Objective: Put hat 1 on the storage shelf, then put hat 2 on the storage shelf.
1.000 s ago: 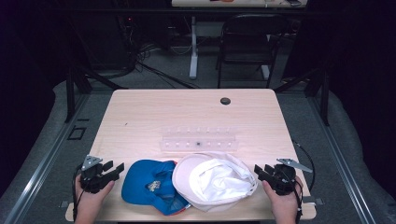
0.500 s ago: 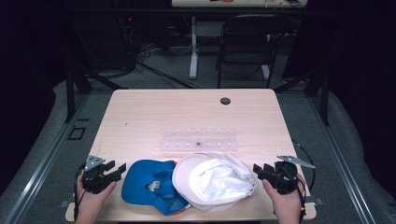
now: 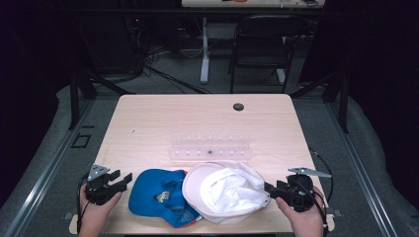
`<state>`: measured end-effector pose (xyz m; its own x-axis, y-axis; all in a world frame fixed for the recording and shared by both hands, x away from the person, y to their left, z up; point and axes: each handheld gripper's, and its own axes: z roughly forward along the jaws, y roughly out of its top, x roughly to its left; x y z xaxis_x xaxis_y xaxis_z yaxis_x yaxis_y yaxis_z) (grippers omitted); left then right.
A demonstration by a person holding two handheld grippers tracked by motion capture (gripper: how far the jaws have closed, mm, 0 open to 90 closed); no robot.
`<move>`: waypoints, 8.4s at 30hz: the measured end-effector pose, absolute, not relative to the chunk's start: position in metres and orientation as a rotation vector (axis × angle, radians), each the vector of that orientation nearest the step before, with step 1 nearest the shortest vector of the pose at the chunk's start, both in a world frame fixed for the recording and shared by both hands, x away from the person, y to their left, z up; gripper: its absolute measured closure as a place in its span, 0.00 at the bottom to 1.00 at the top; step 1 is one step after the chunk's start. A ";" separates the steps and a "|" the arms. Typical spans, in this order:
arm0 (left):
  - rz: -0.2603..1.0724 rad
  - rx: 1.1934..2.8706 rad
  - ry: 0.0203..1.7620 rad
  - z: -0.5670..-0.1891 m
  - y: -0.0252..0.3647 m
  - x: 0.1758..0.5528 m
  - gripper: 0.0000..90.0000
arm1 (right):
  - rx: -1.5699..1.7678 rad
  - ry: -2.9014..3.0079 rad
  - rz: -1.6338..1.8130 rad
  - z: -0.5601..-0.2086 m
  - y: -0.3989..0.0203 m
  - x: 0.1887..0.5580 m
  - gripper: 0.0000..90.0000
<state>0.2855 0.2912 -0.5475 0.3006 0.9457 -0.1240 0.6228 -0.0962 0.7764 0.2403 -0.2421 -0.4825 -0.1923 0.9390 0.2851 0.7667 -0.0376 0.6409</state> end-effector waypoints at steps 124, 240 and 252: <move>0.543 1.855 1.377 -0.550 0.283 0.284 0.53 | 2.289 2.316 0.401 -0.476 -0.260 0.344 0.90; 0.534 1.853 1.372 -0.548 0.284 0.284 0.53 | 2.320 2.421 1.451 -0.309 -0.186 0.382 0.90; 0.533 1.858 1.370 -0.548 0.285 0.285 0.53 | 2.331 2.406 1.490 -0.308 -0.161 0.407 0.90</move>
<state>0.2846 0.2848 -0.5483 0.3390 0.9354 -0.1009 0.6216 -0.1421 0.7703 0.4071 -0.1608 -0.3076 -0.1113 0.5747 0.8108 0.9819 -0.0623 0.1790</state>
